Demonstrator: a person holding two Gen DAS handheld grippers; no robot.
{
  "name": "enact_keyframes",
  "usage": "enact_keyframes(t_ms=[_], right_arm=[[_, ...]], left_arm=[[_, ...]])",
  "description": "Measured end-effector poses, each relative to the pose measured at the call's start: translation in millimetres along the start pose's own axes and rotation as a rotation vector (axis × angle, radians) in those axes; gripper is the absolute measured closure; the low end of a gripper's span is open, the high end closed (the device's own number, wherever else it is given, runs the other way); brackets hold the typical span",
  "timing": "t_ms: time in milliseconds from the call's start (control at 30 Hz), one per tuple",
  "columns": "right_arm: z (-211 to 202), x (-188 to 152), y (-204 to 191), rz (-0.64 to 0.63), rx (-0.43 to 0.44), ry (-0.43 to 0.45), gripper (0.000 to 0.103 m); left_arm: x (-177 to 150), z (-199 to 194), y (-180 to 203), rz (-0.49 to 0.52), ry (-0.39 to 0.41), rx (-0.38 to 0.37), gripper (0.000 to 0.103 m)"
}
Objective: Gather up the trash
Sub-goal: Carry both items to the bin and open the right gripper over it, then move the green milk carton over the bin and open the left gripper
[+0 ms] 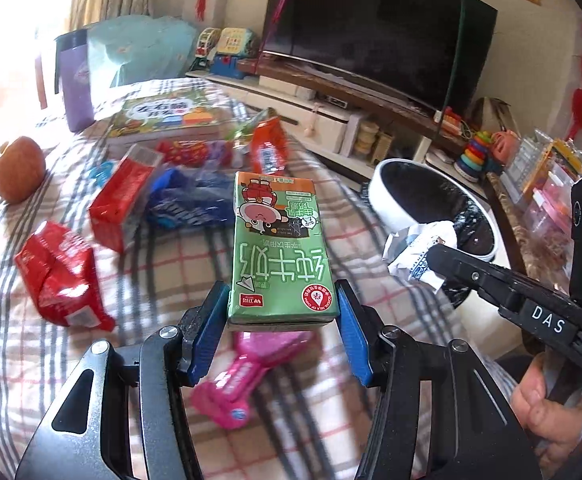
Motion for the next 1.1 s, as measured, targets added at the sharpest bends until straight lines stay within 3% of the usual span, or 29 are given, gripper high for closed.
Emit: enact_keyframes(t_ms=[667, 1100], right_arm=[[-45.5, 11.1, 52.2, 0.073, -0.065, 0.099, 0.101], [-49.8, 21.6, 95.0, 0.125, -0.1, 0.107, 0.101]], left_arm=[[23.7, 11.5, 75.3, 0.133, -0.003, -0.067, 0.05], [49.7, 33.1, 116.0, 0.195, -0.025, -0.085, 0.05]])
Point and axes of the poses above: each gripper's, at about its wrist camera, not at the fingertips, and z roughly the way its jaws point, y to its right, x to its top, the point moved 3 cm from there along z, roughly the way its jaws point, and after that the axes turned 14 degrees about -y, right-handed, at the moved point
